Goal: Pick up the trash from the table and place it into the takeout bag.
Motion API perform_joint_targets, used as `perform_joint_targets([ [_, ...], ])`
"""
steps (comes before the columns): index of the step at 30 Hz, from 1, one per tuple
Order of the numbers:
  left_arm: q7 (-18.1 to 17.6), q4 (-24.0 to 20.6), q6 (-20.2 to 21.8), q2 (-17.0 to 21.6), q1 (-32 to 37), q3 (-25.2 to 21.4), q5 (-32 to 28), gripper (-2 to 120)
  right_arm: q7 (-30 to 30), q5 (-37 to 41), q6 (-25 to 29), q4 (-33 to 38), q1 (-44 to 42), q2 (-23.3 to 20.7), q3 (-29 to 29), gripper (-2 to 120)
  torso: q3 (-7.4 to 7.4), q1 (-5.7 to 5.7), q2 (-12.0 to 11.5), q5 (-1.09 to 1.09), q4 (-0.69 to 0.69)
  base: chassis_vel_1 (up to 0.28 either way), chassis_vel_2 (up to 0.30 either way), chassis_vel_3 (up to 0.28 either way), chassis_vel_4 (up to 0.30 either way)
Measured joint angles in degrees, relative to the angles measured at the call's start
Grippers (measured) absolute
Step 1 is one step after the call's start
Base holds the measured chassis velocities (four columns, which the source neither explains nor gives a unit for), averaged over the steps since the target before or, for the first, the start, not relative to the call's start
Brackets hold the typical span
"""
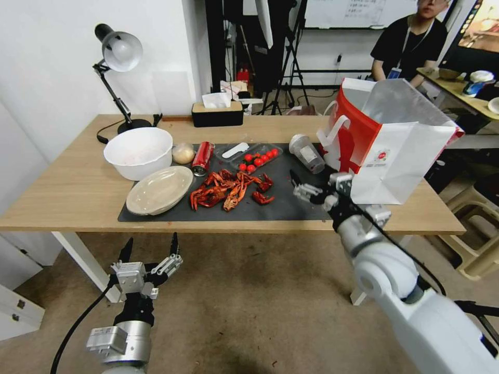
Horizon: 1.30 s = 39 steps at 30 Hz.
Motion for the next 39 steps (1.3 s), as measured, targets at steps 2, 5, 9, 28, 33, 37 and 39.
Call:
perform_joint_targets([
  [2,0.01,0.04,0.09,-0.05,-0.07,0.03,0.01,100,0.95,0.63,-0.82,-2.27,3.66,0.18,-1.75,100,0.0,0.0,0.0,0.01,0.0,0.0,0.0,0.0,0.0],
  [5,0.02,0.16,0.13,0.11,-0.12,-0.17,-0.04,100,1.97,1.46,-1.96,-4.75,8.32,0.63,-4.03,100,0.0,0.0,0.0,0.01,0.01,0.0,0.0,0.0,0.0],
  [9,-0.01,0.3,0.15,0.21,-0.16,-0.29,-0.11,100,3.65,2.78,-5.24,-7.11,13.62,1.29,-6.76,100,0.0,0.0,0.0,-0.01,0.01,0.0,0.0,0.0,0.0],
  [28,-0.27,0.43,0.18,0.41,-0.2,-0.35,-0.35,100,7.72,7.98,-17.25,-16.22,25.25,2.37,-12.53,100,0.0,0.0,0.0,0.0,0.0,0.0,0.0,0.0,0.0],
  [33,-0.35,0.28,0.18,0.55,-0.12,-0.41,-0.4,100,6.1,10.2,-19.63,-19.11,27.53,1.82,-13.36,100,-0.01,0.0,0.0,0.0,0.0,0.0,0.0,0.0,0.0],
  [37,-0.4,0.23,0.09,0.56,0.07,-0.44,-0.41,100,5.18,11.43,-20.91,-21.74,29.72,1.96,-14.09,100,-0.01,0.0,0.0,0.0,0.0,0.0,0.0,0.0,0.0],
  [39,-0.44,0.14,0.01,0.57,0.2,-0.49,-0.43,100,4.71,11.47,-21.37,-23.46,30.87,2.5,-14.4,100,0.0,0.01,0.0,0.0,0.01,0.0,0.0,0.0,0.0],
])
